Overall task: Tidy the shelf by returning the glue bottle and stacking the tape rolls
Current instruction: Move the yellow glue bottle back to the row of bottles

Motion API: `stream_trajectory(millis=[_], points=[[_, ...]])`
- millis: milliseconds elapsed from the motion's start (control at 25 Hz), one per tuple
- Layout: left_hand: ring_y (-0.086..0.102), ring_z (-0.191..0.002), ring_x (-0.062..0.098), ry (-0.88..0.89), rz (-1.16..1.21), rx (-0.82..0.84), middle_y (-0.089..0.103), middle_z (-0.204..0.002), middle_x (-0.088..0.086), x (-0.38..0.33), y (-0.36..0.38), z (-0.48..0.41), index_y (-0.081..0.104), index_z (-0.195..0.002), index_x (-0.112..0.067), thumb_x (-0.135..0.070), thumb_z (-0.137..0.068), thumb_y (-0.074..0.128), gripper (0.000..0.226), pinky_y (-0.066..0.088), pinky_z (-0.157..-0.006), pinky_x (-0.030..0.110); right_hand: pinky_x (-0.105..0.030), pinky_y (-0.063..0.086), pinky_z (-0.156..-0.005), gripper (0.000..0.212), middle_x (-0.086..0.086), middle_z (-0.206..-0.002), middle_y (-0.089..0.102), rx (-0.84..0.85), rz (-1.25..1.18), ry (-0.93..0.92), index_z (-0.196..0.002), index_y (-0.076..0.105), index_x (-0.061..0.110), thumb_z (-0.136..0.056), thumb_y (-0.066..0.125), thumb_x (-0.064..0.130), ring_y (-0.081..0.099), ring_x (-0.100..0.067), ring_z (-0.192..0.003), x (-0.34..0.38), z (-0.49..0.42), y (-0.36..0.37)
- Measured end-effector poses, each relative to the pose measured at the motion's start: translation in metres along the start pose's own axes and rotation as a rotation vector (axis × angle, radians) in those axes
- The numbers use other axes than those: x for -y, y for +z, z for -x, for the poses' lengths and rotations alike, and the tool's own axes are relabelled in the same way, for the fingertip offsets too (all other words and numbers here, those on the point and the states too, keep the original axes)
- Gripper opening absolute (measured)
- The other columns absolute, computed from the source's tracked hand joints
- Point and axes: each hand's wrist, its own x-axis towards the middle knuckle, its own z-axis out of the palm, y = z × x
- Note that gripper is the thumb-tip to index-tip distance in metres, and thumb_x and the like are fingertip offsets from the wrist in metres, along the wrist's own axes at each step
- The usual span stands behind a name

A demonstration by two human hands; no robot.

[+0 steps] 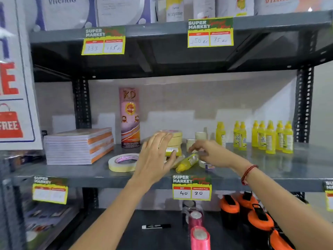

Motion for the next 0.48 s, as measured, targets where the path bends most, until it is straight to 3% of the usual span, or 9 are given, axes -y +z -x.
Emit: stream_trajectory(millis=[80,200,280,480], points=[[0.056,-0.112,0.025,-0.017,0.016,0.013,0.064,-0.116,0.01,0.009,0.003,0.018,0.063,-0.117,-0.006,-0.036,-0.092,0.04,0.046,0.048,-0.087,0.04,-0.028,0.038,-0.101,0.047,-0.009,-0.129,0.06,0.151,0.115,-0.017,-0.121,0.061,0.011,-0.081,0.047,-0.01,0.052,-0.023,-0.121,0.004,-0.011,0.011],[0.063,-0.078,0.022,-0.027,0.058,-0.019,0.07,-0.083,0.004,0.023,0.011,0.053,0.07,-0.086,-0.008,-0.03,-0.091,0.042,0.036,0.052,-0.062,0.035,-0.031,0.04,-0.098,0.046,-0.006,-0.131,0.059,0.229,0.232,-0.06,-0.123,0.057,0.016,-0.082,0.049,-0.004,0.05,-0.024,-0.121,0.005,-0.022,0.019],[0.061,-0.062,0.021,-0.038,0.042,-0.038,0.068,-0.068,0.002,0.029,0.013,0.06,0.069,-0.073,-0.009,-0.027,-0.089,0.042,0.036,0.049,-0.051,0.031,-0.028,0.041,-0.091,0.045,-0.003,-0.129,0.06,0.212,0.266,-0.076,-0.121,0.057,0.019,-0.081,0.05,0.0,0.051,-0.022,-0.12,0.003,-0.024,0.022],[0.066,-0.056,0.021,-0.06,-0.014,-0.039,0.071,-0.063,0.001,0.028,0.015,0.062,0.073,-0.071,-0.01,-0.027,-0.086,0.04,0.04,0.05,-0.046,0.028,-0.032,0.05,-0.079,0.039,0.005,-0.117,0.066,-0.033,0.267,-0.078,-0.115,0.058,0.027,-0.077,0.059,0.02,0.06,-0.018,-0.109,-0.01,-0.015,0.025]])
